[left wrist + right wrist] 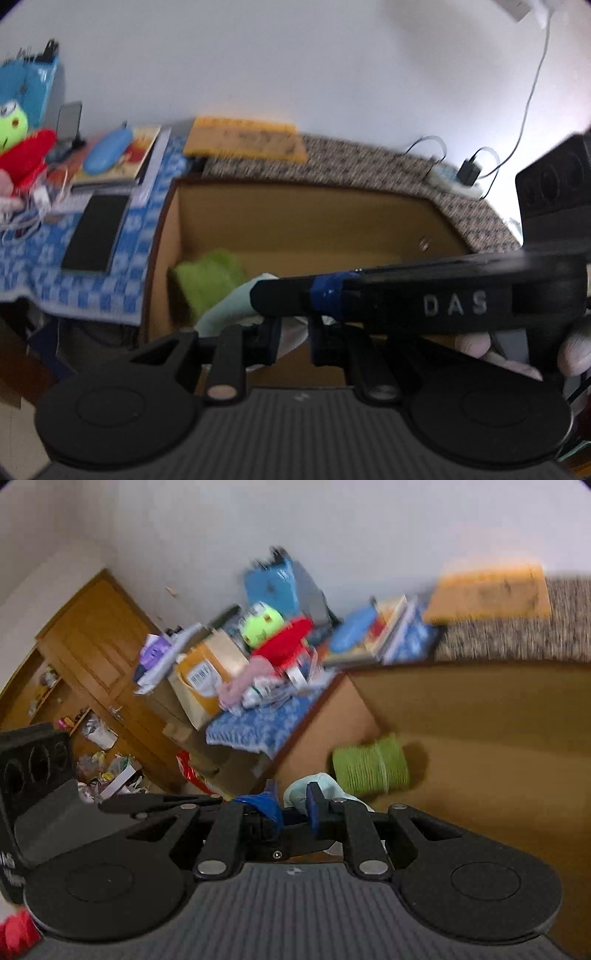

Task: Organize soft objects
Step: 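Lower the pad into the box and open the right gripper, then move the right gripper back to the clear plastic bag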

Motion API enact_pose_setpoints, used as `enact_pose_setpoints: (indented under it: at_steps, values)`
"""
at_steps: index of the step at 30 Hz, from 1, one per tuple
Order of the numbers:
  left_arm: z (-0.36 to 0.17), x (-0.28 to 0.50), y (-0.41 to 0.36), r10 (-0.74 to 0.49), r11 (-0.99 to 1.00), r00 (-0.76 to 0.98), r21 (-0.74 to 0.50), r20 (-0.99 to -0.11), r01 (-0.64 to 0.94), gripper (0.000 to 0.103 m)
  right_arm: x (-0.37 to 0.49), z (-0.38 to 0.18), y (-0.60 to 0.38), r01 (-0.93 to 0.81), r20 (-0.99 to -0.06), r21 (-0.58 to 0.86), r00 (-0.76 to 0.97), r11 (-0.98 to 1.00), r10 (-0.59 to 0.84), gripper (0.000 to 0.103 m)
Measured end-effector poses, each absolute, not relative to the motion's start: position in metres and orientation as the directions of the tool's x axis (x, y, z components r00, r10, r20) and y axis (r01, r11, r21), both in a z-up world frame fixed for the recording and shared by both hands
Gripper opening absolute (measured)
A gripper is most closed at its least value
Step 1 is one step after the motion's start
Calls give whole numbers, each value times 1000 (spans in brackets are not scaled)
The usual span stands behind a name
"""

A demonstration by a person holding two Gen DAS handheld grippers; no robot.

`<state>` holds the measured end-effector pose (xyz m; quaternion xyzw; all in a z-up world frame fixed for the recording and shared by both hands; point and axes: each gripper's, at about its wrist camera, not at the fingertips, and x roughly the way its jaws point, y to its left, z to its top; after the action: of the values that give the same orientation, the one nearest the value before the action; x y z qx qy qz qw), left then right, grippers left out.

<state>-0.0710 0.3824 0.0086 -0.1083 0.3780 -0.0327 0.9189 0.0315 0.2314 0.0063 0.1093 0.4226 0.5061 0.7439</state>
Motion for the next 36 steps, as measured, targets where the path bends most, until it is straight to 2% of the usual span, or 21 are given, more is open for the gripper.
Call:
enact_pose_setpoints:
  at_steps: [4, 6, 7, 8, 15, 27, 36]
  values:
    - [-2, -74, 391, -146, 972, 696, -231, -703, -29, 10, 38, -11, 239, -564, -550, 655, 101, 503, 829, 5]
    - [-1, -77, 391, -130, 977, 703, -211, -699, -29, 24, 40, -16, 240, -532, -567, 659, 115, 532, 816, 5]
    - [0, -79, 392, -119, 979, 712, -202, -692, -33, 39, 40, -17, 238, -515, -569, 660, 133, 547, 812, 6]
    - [2, -80, 393, -111, 980, 719, -196, -686, -35, 43, 41, -17, 237, -498, -568, 663, 151, 558, 809, 6]
    - [18, -80, 396, -73, 986, 721, -160, -689, -53, 43, 42, -6, 218, -438, -529, 681, 260, 587, 808, 7]
    - [41, -51, 355, 1, 998, 687, -39, -726, -43, 48, 20, 34, 174, -451, -527, 482, 536, 751, 660, 9]
    - [47, -34, 303, 70, 997, 666, 63, -742, -35, 50, 12, 45, 130, -394, -544, 398, 626, 829, 559, 9]
